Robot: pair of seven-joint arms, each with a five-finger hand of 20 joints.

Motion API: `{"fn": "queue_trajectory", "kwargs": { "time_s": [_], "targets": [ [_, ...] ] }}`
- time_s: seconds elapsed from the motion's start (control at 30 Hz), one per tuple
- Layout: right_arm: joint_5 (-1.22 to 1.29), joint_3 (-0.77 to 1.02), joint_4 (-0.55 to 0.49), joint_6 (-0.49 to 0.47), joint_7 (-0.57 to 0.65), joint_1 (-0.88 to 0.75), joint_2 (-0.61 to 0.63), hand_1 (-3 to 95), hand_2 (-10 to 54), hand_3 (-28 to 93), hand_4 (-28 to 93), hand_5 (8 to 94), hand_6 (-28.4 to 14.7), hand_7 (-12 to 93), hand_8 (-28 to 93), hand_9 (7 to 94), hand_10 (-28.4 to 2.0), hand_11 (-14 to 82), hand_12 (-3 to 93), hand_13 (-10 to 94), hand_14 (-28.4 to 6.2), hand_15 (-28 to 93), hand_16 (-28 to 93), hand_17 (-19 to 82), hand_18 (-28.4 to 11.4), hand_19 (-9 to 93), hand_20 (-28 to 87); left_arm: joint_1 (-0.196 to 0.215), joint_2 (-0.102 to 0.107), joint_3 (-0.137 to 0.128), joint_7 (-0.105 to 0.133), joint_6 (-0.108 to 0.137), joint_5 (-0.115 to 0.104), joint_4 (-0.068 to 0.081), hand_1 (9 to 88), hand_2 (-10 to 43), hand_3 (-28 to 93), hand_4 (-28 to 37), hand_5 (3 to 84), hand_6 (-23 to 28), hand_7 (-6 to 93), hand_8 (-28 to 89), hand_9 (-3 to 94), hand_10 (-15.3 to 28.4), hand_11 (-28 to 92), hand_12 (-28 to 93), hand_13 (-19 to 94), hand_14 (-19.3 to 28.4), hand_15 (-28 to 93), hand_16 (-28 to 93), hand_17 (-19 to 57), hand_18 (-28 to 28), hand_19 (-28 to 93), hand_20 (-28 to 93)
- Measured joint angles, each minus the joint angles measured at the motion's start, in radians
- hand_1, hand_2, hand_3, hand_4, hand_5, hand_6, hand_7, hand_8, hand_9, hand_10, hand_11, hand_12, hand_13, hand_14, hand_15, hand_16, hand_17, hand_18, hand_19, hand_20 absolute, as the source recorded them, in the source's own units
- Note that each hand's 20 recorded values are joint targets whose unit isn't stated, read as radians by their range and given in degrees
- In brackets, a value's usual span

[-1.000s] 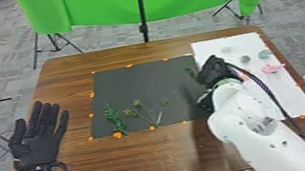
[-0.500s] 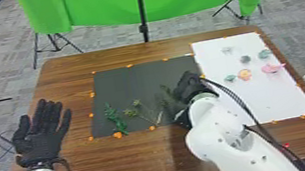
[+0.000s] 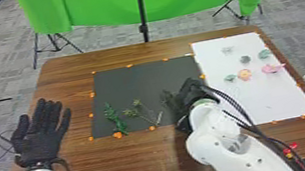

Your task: Arrange flowers

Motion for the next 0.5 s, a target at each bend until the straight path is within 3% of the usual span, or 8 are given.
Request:
{"fn": "queue_trajectory", "kwargs": {
  "time_s": [0.33,0.5],
  "targets": [
    [0.015,0.031,-0.043,-0.001,0.002,-0.031,0.022,40.1,-9.5,82,-23,67.0,-9.0,12,-10,75.1,-16.8,61.2,32.1,73,-15.6,78,33,36,-28.4,92,35,0.013,-0.002,-0.009,0.005,0.0,-0.002,-0.002,28.7,17.6,80,-28.3,53.8,10.7,16.0,-10,46.0,16.8,27,13,34,16.7,44,-9,-7.4,14.1,40,14],
    [0.041,0.061,-0.103,-0.054,0.002,-0.072,0.048,38.1,-2.3,82,-22,74.0,-7.8,14,-9,76.8,-17.3,60.1,31.3,73,-16.3,77,32,36,-28.4,91,36,0.019,-0.005,-0.014,0.007,0.0,-0.002,-0.005,28.7,17.6,80,-28.3,53.8,10.7,15.9,-10,46.0,16.8,27,13,34,16.7,44,-9,-7.4,14.1,40,14]
  ]
}}
